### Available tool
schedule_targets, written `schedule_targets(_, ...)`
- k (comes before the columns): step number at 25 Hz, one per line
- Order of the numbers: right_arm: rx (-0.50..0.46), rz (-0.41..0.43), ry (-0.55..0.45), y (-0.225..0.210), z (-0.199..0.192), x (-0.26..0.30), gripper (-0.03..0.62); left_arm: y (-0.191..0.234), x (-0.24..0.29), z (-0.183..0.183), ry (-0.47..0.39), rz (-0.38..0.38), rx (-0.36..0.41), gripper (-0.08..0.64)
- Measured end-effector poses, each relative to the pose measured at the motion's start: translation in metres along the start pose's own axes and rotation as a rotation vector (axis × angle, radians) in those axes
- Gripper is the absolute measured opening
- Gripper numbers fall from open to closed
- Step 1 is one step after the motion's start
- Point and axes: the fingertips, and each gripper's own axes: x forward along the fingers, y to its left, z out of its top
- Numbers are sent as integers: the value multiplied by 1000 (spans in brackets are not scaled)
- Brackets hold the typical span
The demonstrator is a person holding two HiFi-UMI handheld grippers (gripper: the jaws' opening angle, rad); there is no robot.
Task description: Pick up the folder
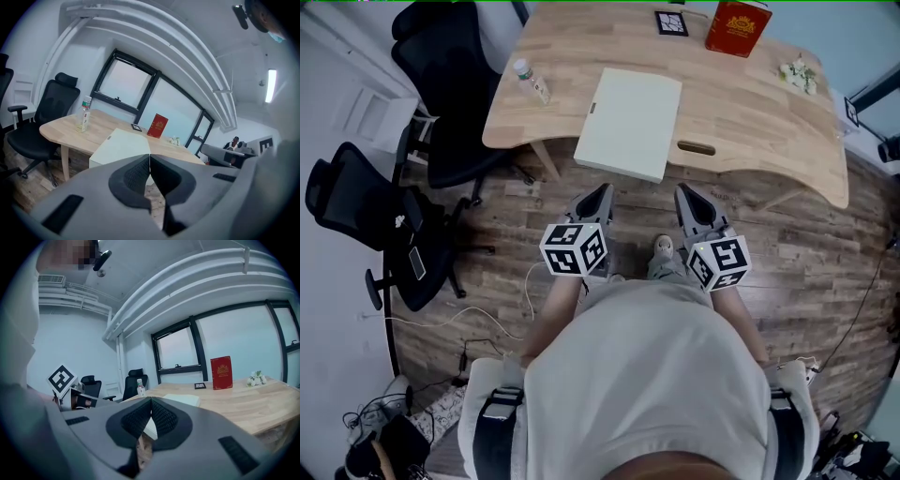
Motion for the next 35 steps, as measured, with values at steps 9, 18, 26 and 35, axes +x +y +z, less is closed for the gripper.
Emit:
schedule_targets(9,1,58,5,-38,9,23,18,2,39,11,-17,54,-87,21)
schedule_targets(18,9,91,1,-74,20,30,18,-9,65,12,-18,93,-124,21)
schedule_targets(26,13,117,15,-103,16,29,18,-17,88,11,-36,121,-170,21)
schedule_targets(35,-9,183,21,-122,20,38,18,-23,103,10,-75,162,-215,21)
